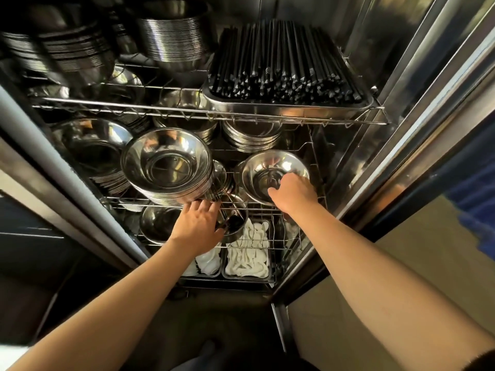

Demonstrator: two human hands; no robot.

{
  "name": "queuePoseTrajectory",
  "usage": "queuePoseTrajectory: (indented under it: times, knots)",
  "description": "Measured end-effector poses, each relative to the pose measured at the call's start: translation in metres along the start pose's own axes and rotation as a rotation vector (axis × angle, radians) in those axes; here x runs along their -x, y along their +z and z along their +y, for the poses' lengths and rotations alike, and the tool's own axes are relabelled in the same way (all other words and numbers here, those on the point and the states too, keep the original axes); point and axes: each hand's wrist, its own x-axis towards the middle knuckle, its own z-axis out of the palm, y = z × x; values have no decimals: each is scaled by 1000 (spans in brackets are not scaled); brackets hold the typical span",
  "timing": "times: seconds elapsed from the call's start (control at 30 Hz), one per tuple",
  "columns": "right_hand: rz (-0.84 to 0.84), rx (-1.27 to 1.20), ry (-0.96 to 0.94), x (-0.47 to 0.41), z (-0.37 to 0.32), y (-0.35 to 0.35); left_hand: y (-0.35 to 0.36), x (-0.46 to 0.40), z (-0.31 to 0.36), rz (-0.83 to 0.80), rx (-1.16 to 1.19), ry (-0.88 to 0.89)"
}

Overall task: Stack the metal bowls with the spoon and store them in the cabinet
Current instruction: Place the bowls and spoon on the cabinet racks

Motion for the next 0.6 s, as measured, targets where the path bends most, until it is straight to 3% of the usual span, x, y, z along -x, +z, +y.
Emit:
queuePoseTrajectory:
  times: [0.33,0.6]
  knots:
    - [-12,-65,92,-1,1,0,9,15,4,-8,10,-61]
    - [17,-342,-170,16,15,2,7,15,10,-36,7,-92]
